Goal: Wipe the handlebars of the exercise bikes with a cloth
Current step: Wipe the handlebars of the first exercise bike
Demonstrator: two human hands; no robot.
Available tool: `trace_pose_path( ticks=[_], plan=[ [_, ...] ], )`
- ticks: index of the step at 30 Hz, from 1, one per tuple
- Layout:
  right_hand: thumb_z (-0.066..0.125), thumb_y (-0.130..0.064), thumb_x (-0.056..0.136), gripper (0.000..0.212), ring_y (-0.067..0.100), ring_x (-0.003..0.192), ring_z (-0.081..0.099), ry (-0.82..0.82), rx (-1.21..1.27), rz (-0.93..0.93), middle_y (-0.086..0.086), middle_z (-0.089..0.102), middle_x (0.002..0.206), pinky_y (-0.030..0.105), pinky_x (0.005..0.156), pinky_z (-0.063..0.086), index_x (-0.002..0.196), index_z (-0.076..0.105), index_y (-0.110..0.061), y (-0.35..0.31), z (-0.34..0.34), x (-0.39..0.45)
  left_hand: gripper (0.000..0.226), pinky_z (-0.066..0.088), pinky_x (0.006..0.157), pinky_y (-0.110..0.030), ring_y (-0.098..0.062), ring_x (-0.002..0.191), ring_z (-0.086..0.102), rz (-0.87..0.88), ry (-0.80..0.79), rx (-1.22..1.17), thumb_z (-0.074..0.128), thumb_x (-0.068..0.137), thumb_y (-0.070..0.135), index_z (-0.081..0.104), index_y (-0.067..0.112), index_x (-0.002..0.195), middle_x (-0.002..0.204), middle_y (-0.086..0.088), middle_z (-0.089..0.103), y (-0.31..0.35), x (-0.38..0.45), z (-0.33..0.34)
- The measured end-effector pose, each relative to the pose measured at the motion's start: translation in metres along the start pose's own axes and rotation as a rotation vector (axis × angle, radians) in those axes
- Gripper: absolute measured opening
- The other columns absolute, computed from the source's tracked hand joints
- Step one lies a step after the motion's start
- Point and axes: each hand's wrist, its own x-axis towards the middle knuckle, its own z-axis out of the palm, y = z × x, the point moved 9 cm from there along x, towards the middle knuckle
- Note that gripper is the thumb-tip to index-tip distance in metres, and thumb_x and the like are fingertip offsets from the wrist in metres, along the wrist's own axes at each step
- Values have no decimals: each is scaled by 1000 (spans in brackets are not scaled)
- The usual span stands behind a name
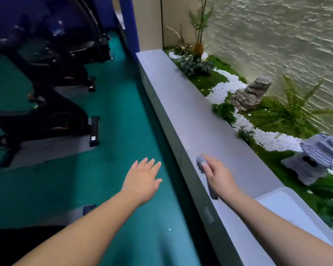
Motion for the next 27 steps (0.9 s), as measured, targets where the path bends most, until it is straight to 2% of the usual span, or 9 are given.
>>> trace_pose_path(
  ticks=[2, 7, 10, 13, 16, 20, 22, 25, 27],
  plan=[
    [38, -43, 99, 42, 26, 116, 52, -37, -12, -58, 5, 62, 118, 26, 88, 37, 138, 48, -31, -33, 21, -9, 62, 12, 119, -42, -23, 146, 13, -64, 7, -1, 30, 98, 50, 14, 23, 152, 158, -1, 19, -30, -28, 6],
    [30, -62, 94, 47, 27, 73, 58, -82, 20, -128, 4, 59, 96, 30, 75, 50, 136, 41, -45, -100, 64, -45, 61, 10, 119, -42, -22, 146, 12, -156, 46, -51, 30, 99, 49, 14, 23, 152, 158, 0, 19, -86, -103, 18],
    [30, -58, 96, 42, 19, 88, 51, -91, 6, -152, 5, 55, 90, 29, 71, 39, 134, 42, -46, -143, 86, -79, 61, 10, 119, -41, -21, 146, 11, -184, 60, -101, 29, 99, 49, 13, 24, 152, 159, 1, 18, -111, -151, 26],
    [29, -56, 97, 36, 17, 90, 51, -86, 32, -172, 7, 58, 93, 26, 62, 41, 127, 45, -43, -182, 106, -120, 61, 10, 119, -40, -20, 146, 12, -202, 80, -156, 31, 98, 49, 14, 26, 152, 159, 2, 19, -135, -199, 35],
    [33, -47, 99, 35, 28, 88, 54, -75, 48, -188, 15, 57, 89, 37, 72, 45, 129, 49, -37, -210, 125, -158, 61, 13, 119, -40, -20, 145, 15, -187, 99, -158, 33, 97, 50, 17, 26, 151, 158, 2, 22, -153, -242, 48],
    [33, -48, 99, 37, 21, 88, 53, -89, 10, -191, 6, 55, 90, 31, 68, 41, 134, 44, -41, -228, 158, -190, 61, 13, 119, -40, -20, 146, 15, -216, 70, -195, 34, 97, 50, 18, 27, 151, 158, 2, 21, -179, -289, 68],
    [33, -49, 99, 34, 19, 84, 53, -117, 28, -177, 3, 54, 91, 28, 65, 39, 131, 44, -45, -236, 174, -202, 61, 11, 119, -38, -19, 146, 13, -245, 61, -202, 33, 97, 51, 16, 28, 151, 158, 4, 19, -193, -309, 74],
    [32, -52, 98, 31, 17, 58, 49, -163, 59, -203, 4, 50, 75, 24, 55, 38, 124, 46, -44, -258, 191, -215, 61, 10, 119, -37, -18, 146, 14, -281, 84, -240, 33, 97, 51, 16, 29, 151, 158, 5, 20, -211, -334, 72],
    [33, -50, 97, 34, 21, 64, 51, -173, 58, -229, 4, 51, 73, 27, 55, 39, 128, 45, -43, -275, 200, -217, 60, 11, 119, -37, -17, 146, 16, -309, 108, -255, 33, 98, 50, 17, 29, 151, 158, 5, 21, -224, -349, 66]
  ],
)
